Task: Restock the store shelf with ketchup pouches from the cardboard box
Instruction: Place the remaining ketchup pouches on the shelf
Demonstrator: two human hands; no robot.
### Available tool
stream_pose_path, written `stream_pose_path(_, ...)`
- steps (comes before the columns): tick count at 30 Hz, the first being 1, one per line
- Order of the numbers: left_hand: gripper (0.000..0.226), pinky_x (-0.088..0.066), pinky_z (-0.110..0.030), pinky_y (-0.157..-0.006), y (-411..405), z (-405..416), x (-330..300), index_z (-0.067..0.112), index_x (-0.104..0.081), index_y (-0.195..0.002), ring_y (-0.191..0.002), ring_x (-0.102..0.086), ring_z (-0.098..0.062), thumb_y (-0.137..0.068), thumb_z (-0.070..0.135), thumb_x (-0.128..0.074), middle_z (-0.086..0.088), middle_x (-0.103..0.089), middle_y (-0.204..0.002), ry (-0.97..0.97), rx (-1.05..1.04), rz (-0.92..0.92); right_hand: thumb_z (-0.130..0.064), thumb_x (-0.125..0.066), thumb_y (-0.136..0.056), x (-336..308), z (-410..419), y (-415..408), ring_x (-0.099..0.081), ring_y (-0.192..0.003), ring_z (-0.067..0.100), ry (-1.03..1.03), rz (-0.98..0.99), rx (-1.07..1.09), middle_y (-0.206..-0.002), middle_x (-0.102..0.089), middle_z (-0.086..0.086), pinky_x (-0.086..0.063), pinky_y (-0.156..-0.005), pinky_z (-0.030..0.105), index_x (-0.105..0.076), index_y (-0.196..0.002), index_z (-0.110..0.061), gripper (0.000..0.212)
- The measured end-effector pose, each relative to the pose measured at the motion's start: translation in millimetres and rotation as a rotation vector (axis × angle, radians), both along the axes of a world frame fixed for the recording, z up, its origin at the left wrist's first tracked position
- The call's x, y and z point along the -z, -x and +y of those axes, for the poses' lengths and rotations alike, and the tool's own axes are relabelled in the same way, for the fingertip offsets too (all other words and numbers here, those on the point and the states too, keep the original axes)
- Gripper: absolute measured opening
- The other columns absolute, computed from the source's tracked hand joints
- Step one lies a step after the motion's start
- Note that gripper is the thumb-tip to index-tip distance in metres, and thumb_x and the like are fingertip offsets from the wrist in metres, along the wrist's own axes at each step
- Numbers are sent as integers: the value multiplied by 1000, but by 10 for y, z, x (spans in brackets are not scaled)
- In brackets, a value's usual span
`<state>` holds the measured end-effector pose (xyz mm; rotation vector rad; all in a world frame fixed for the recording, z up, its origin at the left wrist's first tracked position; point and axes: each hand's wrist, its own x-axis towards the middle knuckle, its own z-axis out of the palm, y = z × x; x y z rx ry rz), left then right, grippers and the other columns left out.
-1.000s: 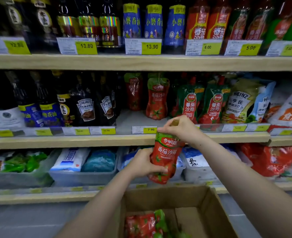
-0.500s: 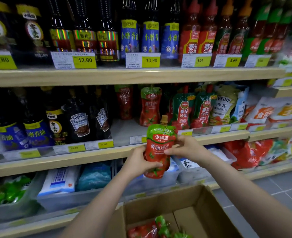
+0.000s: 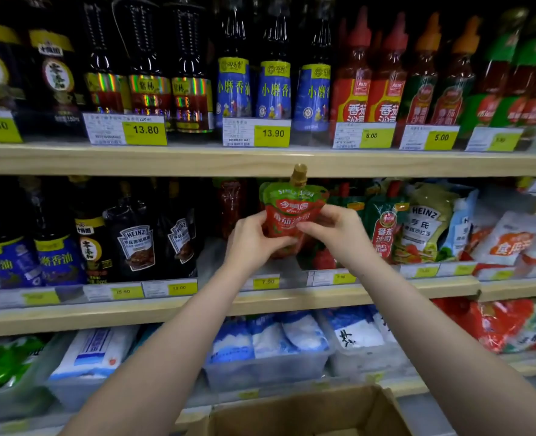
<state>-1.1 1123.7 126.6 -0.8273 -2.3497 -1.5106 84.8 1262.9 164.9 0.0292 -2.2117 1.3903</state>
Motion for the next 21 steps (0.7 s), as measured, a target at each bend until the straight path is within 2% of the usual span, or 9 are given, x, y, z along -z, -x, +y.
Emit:
stream_pose_path(2,46,-55,-36,-75,123,33,110,27,-71,-94,-84,-67,-12,-55,48,-83,3,-74,-89,67,-45,-18,-4,-68,-79,121,6,130,-65,-79,-4,15,-18,12,-90,-70,-3,-52,-78,15,-69,-96,-16,20)
stream_pose_path(5,47,-55,-37,-77,247,80,280,24,-72,-92,-85,-67,-13,-53,48,-83,1,-74,-90,98,-37,-64,-6,-67,-81,339,29,302,-66,-87,11,38,-68,49,-94,-70,2,-52,-80,25,-70,-97,-12,17)
stream_pose_path(9,44,-54,-30,-79,324,136,467,21,-70,-97,-85,-66,-10,-60,39,-84,2,-73,-94,132,19,-165,-11,-63,-84,557,42,449,-63,-83,8,18,-119,124,-94,-68,2,-49,-72,16,-67,-104,-9,20)
stream_pose_path(12,45,-52,-22,-75,343,151,537,18,-66,-103,-83,-65,-7,-65,35,-83,2,-71,-97,83,43,-203,-17,-63,-85,644,47,510,-66,-87,18,7,-164,192,-97,-70,4,-52,-72,26,-60,-114,-13,29)
stream_pose_path(14,54,-50,-18,-75,358,128,551,15,-58,-111,-86,-62,-7,-66,33,-82,3,-66,-100,57,48,-214,-19,-64,-85,655,27,485,-63,-92,16,-17,-168,207,-104,-65,-1,-52,-78,29,-50,-126,-15,44)
stream_pose_path(15,57,-50,-20,-77,359,94,555,16,-54,-112,-89,-61,-9,-66,32,-82,3,-63,-101,51,49,-208,-19,-64,-85,659,11,443,-59,-97,11,-25,-156,203,-107,-59,-6,-49,-82,27,-43,-132,-15,52)
stream_pose_path(17,51,-51,-23,-80,366,-13,571,18,-47,-103,-92,-62,-10,-67,28,-82,1,-63,-101,49,77,-153,-19,-64,-85,690,-8,308,-47,-105,3,-94,-123,178,-113,-47,-12,-42,-87,23,-34,-136,-16,59)
stream_pose_path(19,38,-49,-22,-80,375,-142,596,17,-48,-93,-90,-61,-2,-71,23,-79,5,-63,-95,122,136,-34,-20,-62,-87,752,-4,181,-45,-107,2,-286,-109,153,-115,-46,-14,-41,-87,23,-39,-127,-18,47)
stream_pose_path(21,26,-46,-24,-83,367,-219,605,18,-56,-94,-93,-57,-2,-77,25,-74,9,-62,-99,259,184,92,-19,-59,-87,812,3,134,-52,-109,12,-457,-124,135,-116,-53,-8,-45,-86,29,-47,-113,-19,29)
